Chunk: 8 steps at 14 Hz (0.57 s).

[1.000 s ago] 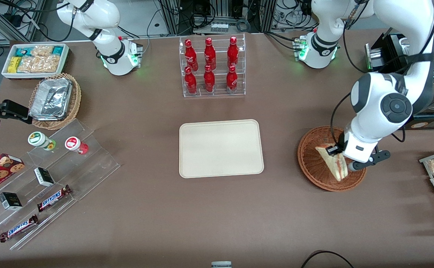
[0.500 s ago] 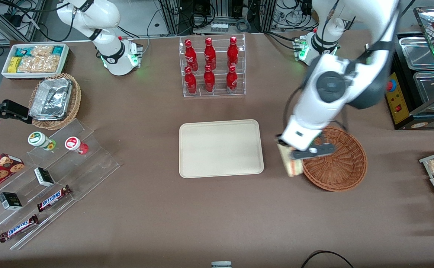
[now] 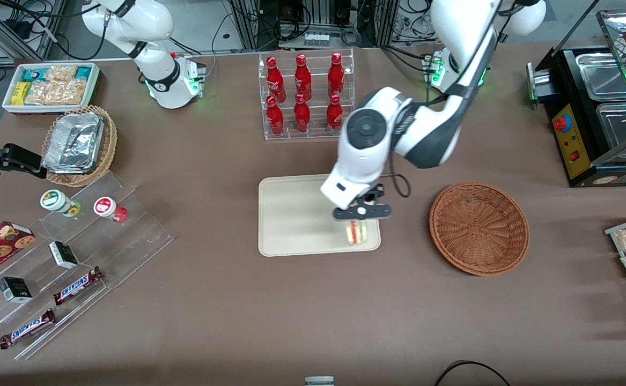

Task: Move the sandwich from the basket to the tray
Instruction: 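Lift the sandwich and carry it with the left gripper over the cream tray, then lower the sandwich onto the cream tray with the left gripper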

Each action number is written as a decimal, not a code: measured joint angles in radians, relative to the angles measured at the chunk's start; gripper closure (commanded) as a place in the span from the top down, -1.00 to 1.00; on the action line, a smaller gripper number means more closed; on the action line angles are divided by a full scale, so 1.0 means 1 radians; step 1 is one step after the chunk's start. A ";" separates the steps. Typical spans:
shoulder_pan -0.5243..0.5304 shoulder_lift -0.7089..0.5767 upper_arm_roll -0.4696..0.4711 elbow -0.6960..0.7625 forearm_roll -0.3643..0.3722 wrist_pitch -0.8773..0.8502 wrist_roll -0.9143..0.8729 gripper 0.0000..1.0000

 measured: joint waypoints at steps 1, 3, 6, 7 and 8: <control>-0.014 0.010 0.000 0.006 0.000 0.000 -0.003 -1.00; -0.036 0.022 0.000 0.011 0.000 0.000 -0.005 -1.00; -0.064 0.039 0.000 0.011 0.000 0.000 -0.013 -1.00; -0.068 0.044 0.000 0.011 0.000 0.001 -0.014 -1.00; -0.072 0.048 0.000 0.012 0.000 0.001 -0.014 -1.00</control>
